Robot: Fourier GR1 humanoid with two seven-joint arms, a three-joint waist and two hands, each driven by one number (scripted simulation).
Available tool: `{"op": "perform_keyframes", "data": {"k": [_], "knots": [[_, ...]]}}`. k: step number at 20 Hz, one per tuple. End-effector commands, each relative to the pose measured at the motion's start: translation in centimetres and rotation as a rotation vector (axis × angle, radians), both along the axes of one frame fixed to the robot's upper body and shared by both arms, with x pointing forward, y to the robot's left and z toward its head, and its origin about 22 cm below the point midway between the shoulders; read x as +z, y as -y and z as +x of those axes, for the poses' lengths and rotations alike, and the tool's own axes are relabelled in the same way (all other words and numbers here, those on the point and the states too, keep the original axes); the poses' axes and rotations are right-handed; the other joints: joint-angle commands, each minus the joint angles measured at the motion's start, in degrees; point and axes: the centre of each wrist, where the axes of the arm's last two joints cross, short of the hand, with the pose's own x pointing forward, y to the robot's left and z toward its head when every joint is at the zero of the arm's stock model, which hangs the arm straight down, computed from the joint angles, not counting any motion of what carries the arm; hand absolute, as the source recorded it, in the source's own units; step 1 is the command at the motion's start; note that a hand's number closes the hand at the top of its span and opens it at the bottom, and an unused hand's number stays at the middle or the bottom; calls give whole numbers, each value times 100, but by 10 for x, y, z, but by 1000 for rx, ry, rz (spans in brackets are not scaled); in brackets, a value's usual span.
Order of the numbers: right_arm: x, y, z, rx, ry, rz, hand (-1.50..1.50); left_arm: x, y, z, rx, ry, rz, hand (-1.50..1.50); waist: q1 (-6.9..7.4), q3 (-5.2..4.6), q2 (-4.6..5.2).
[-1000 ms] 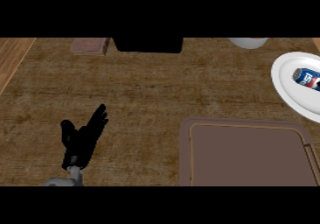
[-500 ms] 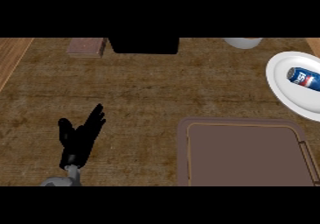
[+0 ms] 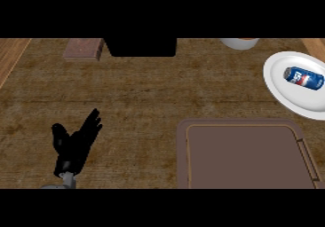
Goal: Pick the can from the tray and place it in the plate
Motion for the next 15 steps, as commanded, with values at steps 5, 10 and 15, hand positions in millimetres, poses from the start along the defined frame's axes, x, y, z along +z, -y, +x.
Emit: {"op": "perform_keyframes", "data": {"k": [5,10,15], "knots": [[-27,-28,-36,86,-108,-24,-150,-12,11,-19,-4,0,-4,0,-74,-18,-30],[-28,-42,-64,96,-131,-28,-150,6,5,9,25,-15,-9,0,-42,-9,-8],[-25,-77,-82,55,-134,-36,-150,-6,15,3,26,-1,6,0,-38,-8,-6]]}}
